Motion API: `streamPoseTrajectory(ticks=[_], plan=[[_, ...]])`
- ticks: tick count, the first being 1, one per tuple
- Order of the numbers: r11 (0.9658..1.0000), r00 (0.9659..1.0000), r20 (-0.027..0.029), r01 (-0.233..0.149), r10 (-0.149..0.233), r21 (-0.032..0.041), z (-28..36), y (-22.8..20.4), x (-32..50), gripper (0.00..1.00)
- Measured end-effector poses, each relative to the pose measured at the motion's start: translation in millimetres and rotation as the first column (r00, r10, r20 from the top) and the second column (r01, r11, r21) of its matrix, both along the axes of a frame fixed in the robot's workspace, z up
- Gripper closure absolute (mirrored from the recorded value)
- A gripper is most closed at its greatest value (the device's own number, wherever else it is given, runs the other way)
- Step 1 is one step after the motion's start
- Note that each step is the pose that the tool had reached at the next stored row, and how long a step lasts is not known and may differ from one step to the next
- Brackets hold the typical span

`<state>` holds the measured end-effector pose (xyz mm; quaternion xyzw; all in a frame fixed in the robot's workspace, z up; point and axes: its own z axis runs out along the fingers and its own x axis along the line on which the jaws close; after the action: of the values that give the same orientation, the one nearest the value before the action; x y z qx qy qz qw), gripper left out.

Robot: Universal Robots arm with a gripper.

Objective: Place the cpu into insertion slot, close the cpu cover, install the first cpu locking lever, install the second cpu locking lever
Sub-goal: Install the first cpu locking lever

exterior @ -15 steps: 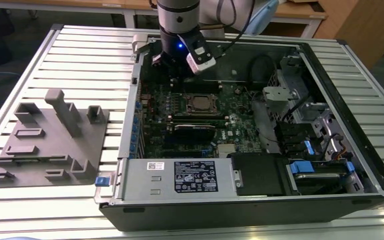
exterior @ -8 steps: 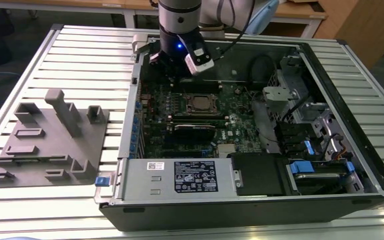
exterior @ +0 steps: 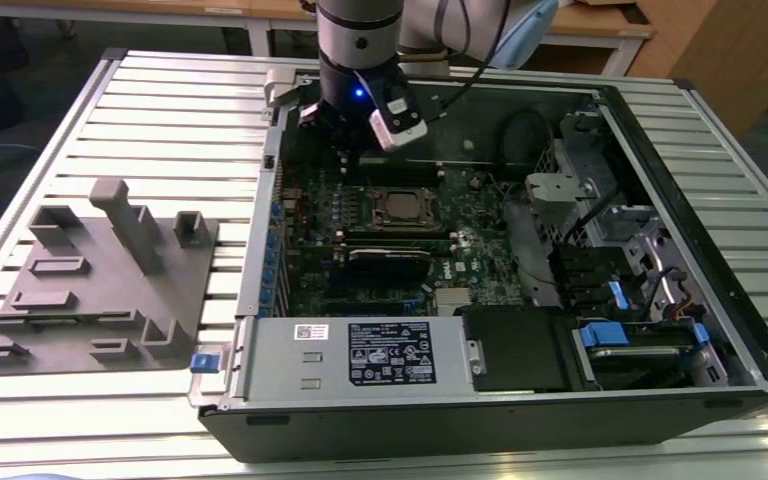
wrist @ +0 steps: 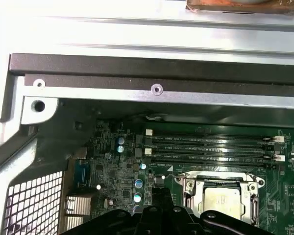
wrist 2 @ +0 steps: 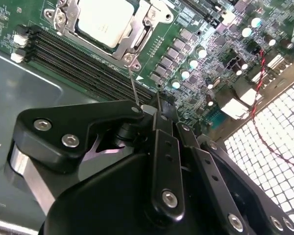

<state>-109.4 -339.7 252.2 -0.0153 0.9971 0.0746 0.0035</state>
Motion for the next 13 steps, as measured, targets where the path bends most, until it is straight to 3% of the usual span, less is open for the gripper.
streamPoseTrajectory(ticks=[4,5,7,8,12,13], plan=[[1.0,1.0,0.0056,0.0,0.0,0.0006,-0.2,0.0,-8.0,0.89],[1.0,1.0,0.0074,0.0,0.0,0.0069,-0.2,0.0,-9.0,0.89],[0.9991,1.0,0.0098,0.0,0.0,0.042,-0.3,0.0,-9.9,0.89],[0.9985,0.9999,0.0103,0.0,0.0,0.0544,-0.2,0.0,-10.1,0.89],[0.9983,0.9999,0.0104,0.0,0.0,0.0576,-0.3,0.0,-10.1,0.89],[0.9978,0.9999,0.0108,0.0,0.0,0.066,-0.2,-0.1,-10.3,0.89]])
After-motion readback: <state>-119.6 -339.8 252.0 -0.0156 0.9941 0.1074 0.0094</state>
